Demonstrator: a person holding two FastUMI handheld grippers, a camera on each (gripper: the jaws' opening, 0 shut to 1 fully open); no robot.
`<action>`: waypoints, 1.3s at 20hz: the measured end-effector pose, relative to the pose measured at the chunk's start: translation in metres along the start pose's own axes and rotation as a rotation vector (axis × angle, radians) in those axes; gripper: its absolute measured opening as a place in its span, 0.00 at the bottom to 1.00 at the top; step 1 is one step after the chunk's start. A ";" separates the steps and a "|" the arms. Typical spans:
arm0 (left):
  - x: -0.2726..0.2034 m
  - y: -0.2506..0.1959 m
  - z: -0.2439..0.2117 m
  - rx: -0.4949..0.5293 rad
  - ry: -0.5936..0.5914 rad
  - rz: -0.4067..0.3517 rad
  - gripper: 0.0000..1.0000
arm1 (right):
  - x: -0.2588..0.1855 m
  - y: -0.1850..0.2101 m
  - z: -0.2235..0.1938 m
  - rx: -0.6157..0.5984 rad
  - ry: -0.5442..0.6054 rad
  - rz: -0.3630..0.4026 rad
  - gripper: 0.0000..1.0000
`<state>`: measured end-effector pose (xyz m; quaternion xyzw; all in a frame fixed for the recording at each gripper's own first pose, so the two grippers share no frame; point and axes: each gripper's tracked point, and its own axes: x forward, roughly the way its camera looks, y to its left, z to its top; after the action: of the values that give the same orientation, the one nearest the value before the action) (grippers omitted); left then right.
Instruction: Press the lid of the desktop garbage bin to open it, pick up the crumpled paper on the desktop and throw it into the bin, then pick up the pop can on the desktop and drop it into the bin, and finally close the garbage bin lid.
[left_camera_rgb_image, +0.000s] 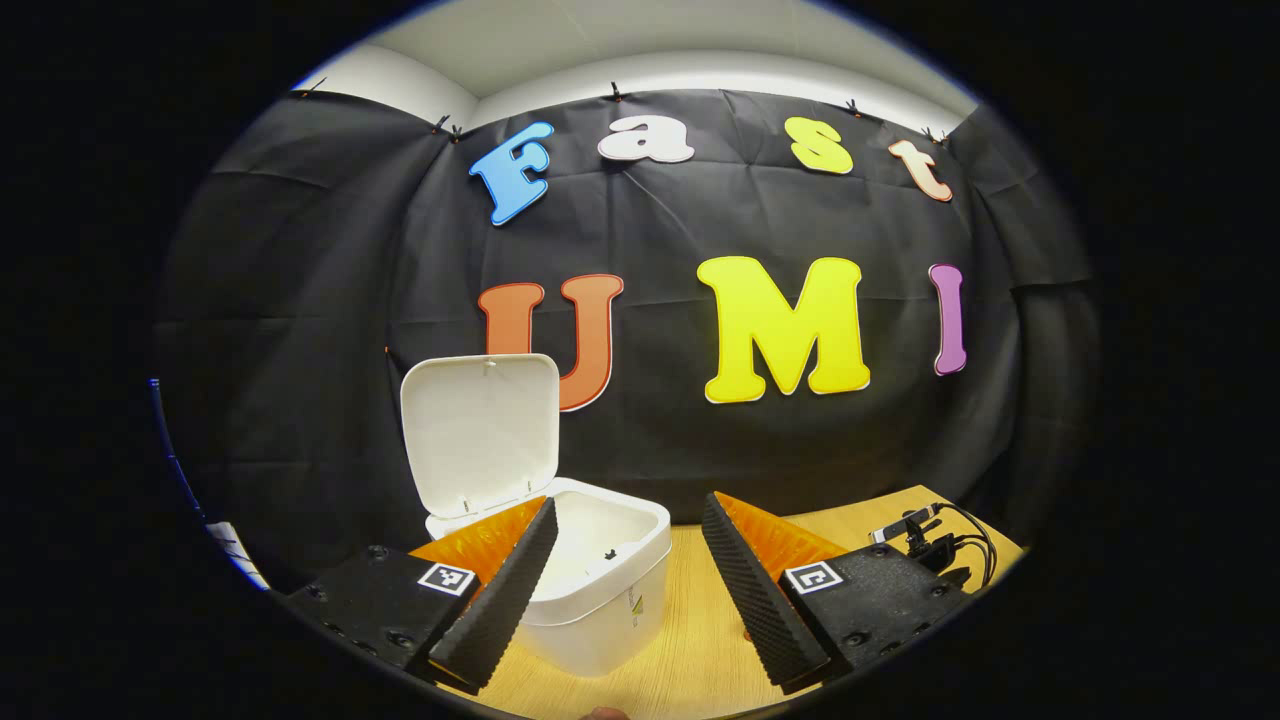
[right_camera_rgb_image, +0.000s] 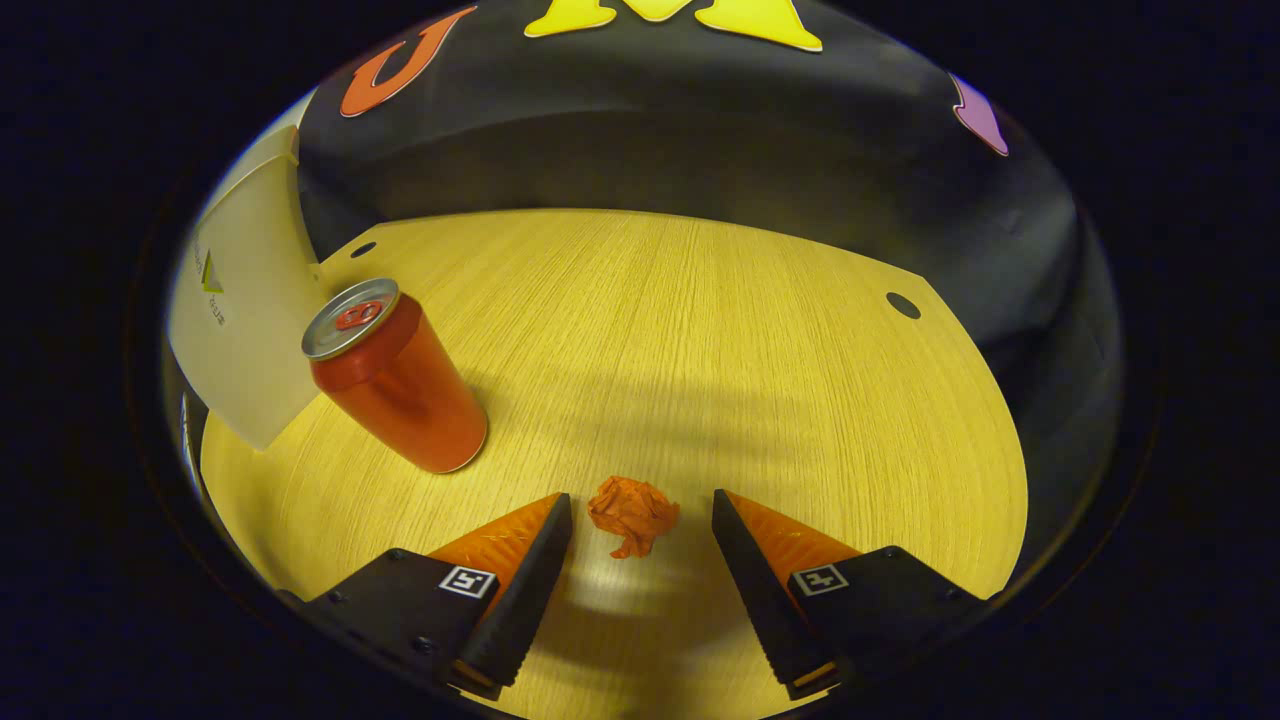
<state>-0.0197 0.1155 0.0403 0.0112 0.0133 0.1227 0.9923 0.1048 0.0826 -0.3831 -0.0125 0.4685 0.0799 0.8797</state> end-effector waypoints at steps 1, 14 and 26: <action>-0.001 -0.001 0.000 0.000 0.001 -0.001 0.96 | 0.002 -0.002 -0.002 0.007 0.005 0.002 0.83; -0.014 -0.011 0.002 0.007 -0.007 -0.009 0.96 | -0.020 -0.014 -0.003 0.057 -0.011 -0.003 0.20; -0.019 -0.011 -0.006 -0.016 0.006 -0.012 0.96 | -0.155 0.005 0.089 0.097 -0.378 0.056 0.19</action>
<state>-0.0358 0.1007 0.0349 0.0030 0.0152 0.1171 0.9930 0.0918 0.0763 -0.2046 0.0584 0.2984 0.0826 0.9491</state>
